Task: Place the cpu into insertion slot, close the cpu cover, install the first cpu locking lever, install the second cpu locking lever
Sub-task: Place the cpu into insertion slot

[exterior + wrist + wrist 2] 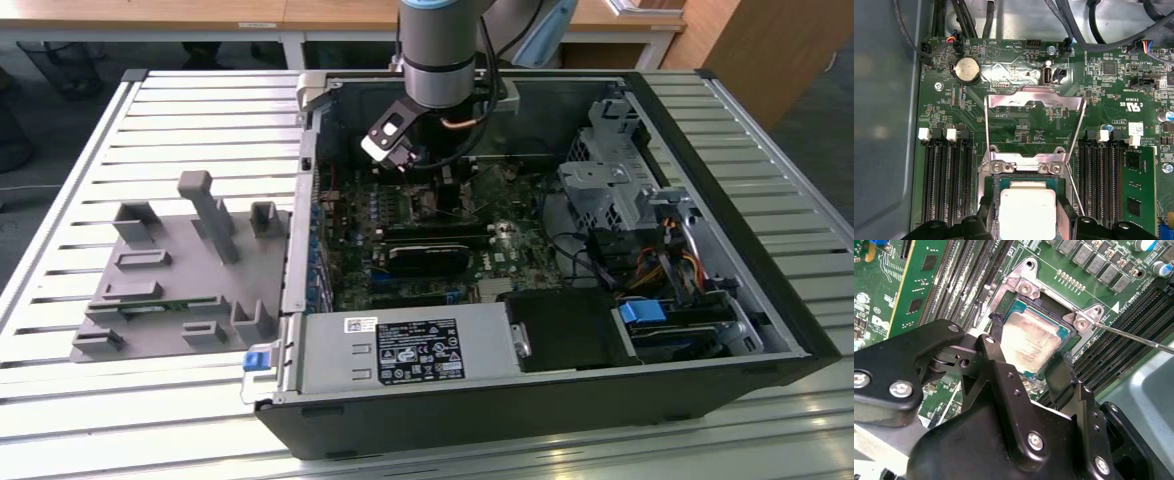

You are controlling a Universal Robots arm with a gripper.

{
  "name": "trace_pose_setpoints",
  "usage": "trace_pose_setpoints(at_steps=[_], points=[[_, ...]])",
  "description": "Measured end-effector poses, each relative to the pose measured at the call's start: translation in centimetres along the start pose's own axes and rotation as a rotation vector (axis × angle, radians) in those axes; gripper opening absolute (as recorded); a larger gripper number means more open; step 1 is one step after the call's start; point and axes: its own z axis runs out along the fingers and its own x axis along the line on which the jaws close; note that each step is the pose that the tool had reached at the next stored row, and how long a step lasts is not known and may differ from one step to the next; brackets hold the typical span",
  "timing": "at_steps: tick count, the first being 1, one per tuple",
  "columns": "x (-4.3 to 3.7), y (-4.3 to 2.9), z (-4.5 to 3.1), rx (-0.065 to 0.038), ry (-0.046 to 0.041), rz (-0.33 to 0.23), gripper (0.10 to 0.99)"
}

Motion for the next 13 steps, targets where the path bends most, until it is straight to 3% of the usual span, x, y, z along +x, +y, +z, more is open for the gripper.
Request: trace_pose_setpoints(at_steps=[7,13], points=[[0.08,0.01,-0.08,0.000,0.0019,0.000,0.612],[0.04,0.12,-1.13,0.003,0.0078,0.001,0.612]])
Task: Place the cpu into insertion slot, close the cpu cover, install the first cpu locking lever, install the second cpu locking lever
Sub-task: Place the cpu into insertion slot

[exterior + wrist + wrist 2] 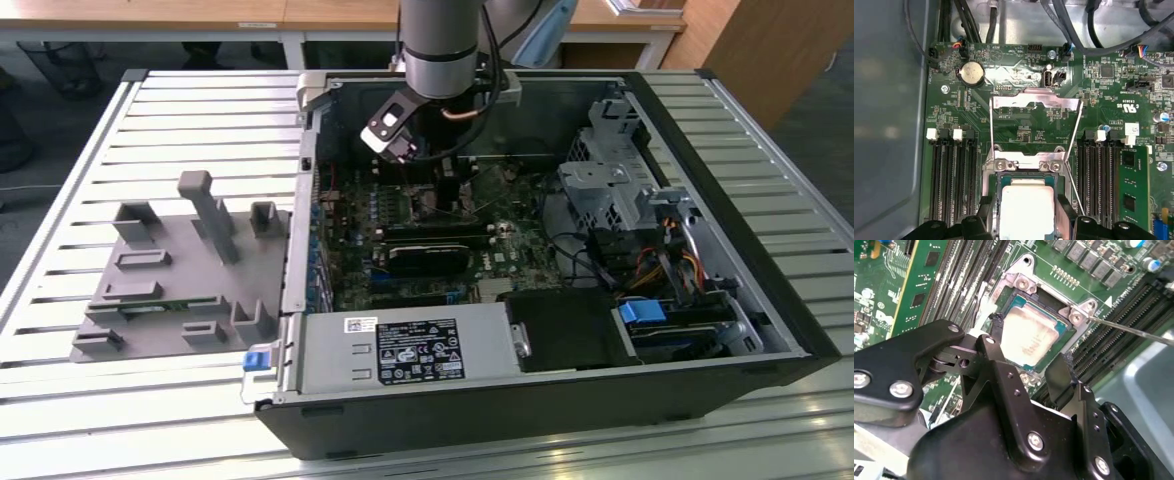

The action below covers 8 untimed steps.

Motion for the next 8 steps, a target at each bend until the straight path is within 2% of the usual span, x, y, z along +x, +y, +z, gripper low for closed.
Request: trace_pose_setpoints(at_steps=[3,4,5,6,7,8], points=[[-0.20,0.07,-0.11,0.008,0.0093,0.001,0.596],[-0.29,0.09,-0.13,0.011,0.0132,0.001,0.533],[-0.38,0.10,-0.14,0.014,0.0190,0.001,0.533],[-0.48,0.12,-0.14,0.015,0.0270,0.002,0.475],[-0.59,0.13,-0.15,0.017,0.0357,0.003,0.475],[-0.71,0.14,-0.15,0.018,0.0459,0.003,0.416]])
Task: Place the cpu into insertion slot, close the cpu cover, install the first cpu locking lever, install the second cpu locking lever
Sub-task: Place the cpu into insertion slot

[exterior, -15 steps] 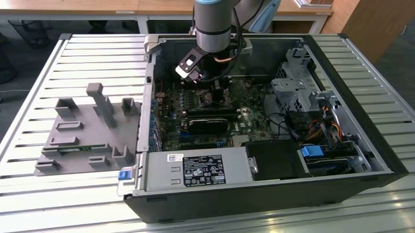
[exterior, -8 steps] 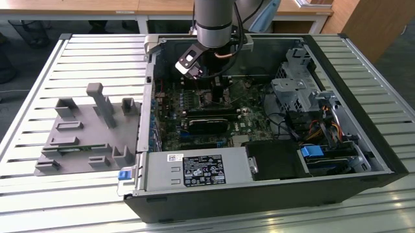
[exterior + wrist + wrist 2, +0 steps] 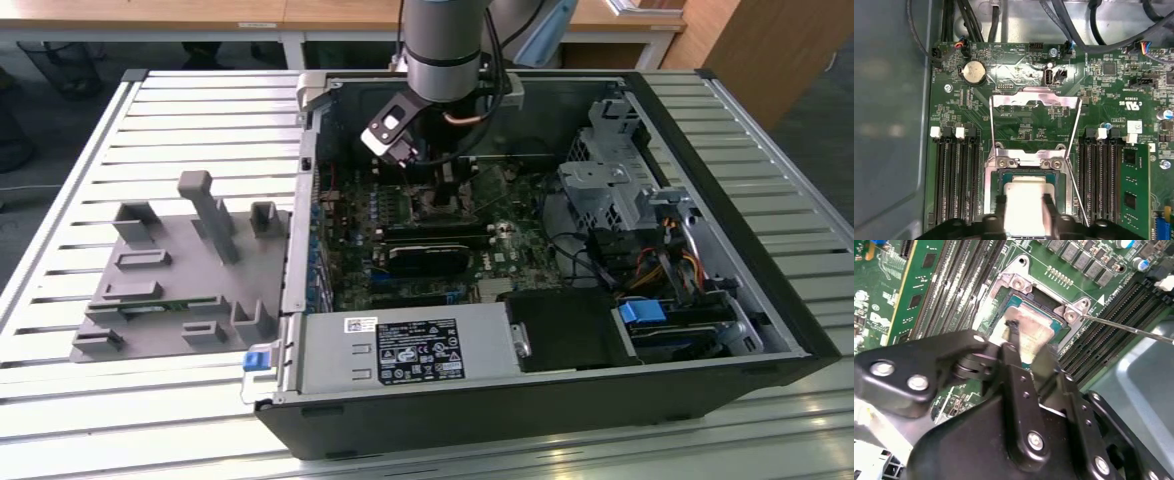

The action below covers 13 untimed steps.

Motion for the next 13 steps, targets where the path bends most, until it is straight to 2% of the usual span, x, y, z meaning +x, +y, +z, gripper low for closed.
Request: trace_pose_setpoints(at_steps=[1,2,3,4,7,13], points=[[-0.11,0.01,0.00,0.001,0.0085,0.001,0.416],[-0.20,0.02,0.00,0.002,0.0151,0.001,0.357],[-0.27,0.03,-0.01,0.002,0.0197,0.001,0.302],[-0.31,0.04,-0.03,0.003,0.0220,0.002,0.302],[-0.35,0.10,-0.14,0.005,0.0240,0.002,0.122],[-0.36,0.24,-0.45,0.012,0.0241,0.002,0.106]])
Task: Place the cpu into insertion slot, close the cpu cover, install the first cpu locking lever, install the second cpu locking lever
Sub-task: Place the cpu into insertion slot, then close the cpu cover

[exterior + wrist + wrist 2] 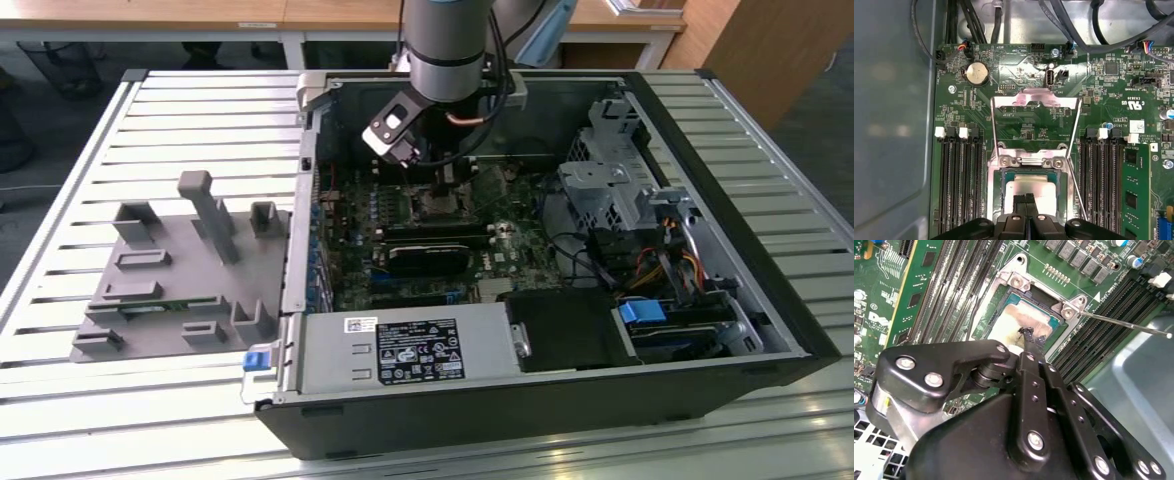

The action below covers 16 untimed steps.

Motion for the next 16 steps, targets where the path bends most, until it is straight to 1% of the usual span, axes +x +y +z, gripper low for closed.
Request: trace_pose_setpoints(at_steps=[16], points=[[0.07,0.08,-1.36,0.002,0.0030,0.000,0.106]])
